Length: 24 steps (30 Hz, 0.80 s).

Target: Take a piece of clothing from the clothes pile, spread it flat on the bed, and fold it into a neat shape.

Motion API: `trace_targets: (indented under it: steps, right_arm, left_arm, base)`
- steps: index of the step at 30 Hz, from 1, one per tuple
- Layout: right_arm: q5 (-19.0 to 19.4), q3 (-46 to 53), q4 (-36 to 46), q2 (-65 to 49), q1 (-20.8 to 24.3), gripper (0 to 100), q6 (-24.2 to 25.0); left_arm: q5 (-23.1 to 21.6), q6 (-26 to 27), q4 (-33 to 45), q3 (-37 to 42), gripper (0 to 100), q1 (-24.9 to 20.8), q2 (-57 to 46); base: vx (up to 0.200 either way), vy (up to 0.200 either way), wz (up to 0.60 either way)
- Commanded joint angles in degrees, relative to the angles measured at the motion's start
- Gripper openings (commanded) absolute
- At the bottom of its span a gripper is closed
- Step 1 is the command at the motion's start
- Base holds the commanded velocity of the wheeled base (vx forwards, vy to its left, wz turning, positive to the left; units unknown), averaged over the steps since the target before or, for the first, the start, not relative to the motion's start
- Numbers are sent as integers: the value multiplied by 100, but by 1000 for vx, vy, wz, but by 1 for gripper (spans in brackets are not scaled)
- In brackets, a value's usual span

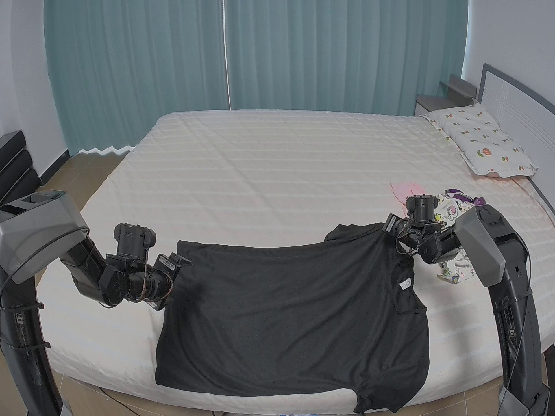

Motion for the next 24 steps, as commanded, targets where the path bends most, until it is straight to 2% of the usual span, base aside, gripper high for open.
trace_targets:
  steps: [1,2,9,13,15,17,20,24]
  right_arm:
    - [-23,-203,-102,166,-17,0,11]
    - [-23,-212,-137,184,-17,100,11]
    - [-49,-80,-296,228,-17,100,11]
    - [-129,667,-340,-326,-105,100,11]
    - [-129,1133,-366,-634,-114,100,64]
    - [-129,2012,-577,-1188,-96,100,249]
    - [-85,3348,-1166,-1908,-79,100,547]
    - [-102,4903,-1939,-2690,-44,100,670]
  left_arm:
    - [1,3,-3,0,100,0,9]
    - [1,-6,-3,0,100,0,9]
    - [1,-6,-3,8,100,0,0]
    - [-17,-15,-12,35,100,9,-35]
    - [-25,-15,-30,70,100,9,-53]
    - [-8,-15,-232,193,100,9,-79]
    - [107,29,-715,580,100,-44,-343]
    - [36,3,-1084,949,100,-123,-844]
  base:
    - [0,0,0]
    - [0,0,0]
    - [0,0,0]
    - [0,0,0]
    - [0,0,0]
    - [0,0,0]
    - [0,0,0]
    - [-50,0,0]
